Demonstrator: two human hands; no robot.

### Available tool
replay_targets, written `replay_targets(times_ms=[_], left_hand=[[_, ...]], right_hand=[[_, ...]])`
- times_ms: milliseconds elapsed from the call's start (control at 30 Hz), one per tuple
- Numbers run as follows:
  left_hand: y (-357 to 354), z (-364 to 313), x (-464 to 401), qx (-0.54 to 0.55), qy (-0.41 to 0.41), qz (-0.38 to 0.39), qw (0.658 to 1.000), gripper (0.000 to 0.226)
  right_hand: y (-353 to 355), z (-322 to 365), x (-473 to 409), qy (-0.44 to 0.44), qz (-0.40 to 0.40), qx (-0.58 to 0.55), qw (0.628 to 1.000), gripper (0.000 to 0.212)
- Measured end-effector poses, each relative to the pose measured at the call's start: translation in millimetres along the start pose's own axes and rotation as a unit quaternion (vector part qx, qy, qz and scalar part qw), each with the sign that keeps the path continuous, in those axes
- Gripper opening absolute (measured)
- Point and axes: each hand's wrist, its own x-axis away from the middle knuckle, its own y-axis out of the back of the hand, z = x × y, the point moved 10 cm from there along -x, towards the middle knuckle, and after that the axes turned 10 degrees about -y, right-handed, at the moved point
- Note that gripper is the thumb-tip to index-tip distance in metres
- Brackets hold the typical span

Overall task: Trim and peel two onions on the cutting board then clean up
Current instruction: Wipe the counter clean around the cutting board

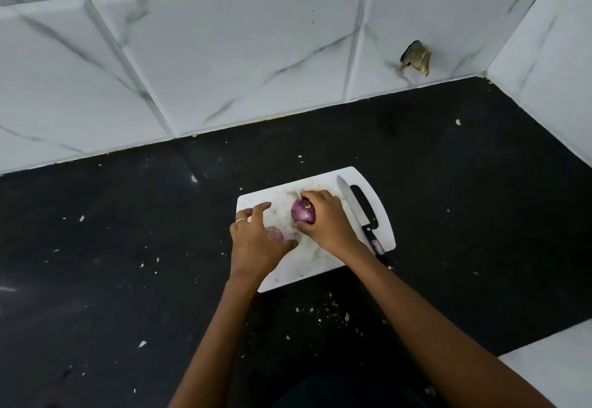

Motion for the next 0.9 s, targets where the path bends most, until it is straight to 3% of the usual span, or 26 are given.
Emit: replay_targets(times_ms=[167, 367, 700, 800, 900], left_hand=[[5.4, 20.4, 13.9, 0.076, 0.022, -0.049, 0.996, 0.073], [2.3, 15.3, 26.5, 0.128, 0.039, -0.120, 0.984, 0.106], [-5.5, 25.9, 39.2, 0.156, 0.025, -0.120, 0.980, 0.098], [2.4, 25.2, 42.2, 0.126, 0.043, -0.147, 0.980, 0.104], [9.9, 12.5, 43.5, 0.104, 0.023, -0.177, 0.978, 0.089]], right_hand=[[2.6, 9.2, -2.1, 0.001, -0.038, -0.050, 0.998, 0.060], [-23.2, 55.4, -12.8, 0.040, 0.018, -0.062, 0.997, 0.060], [-43.0, 58.8, -11.1, 0.052, 0.065, -0.034, 0.996, 0.059], [-8.1, 35.6, -17.3, 0.017, -0.001, -0.103, 0.994, 0.040], [37.8, -8.4, -15.2, -0.042, -0.095, -0.106, 0.989, 0.021]])
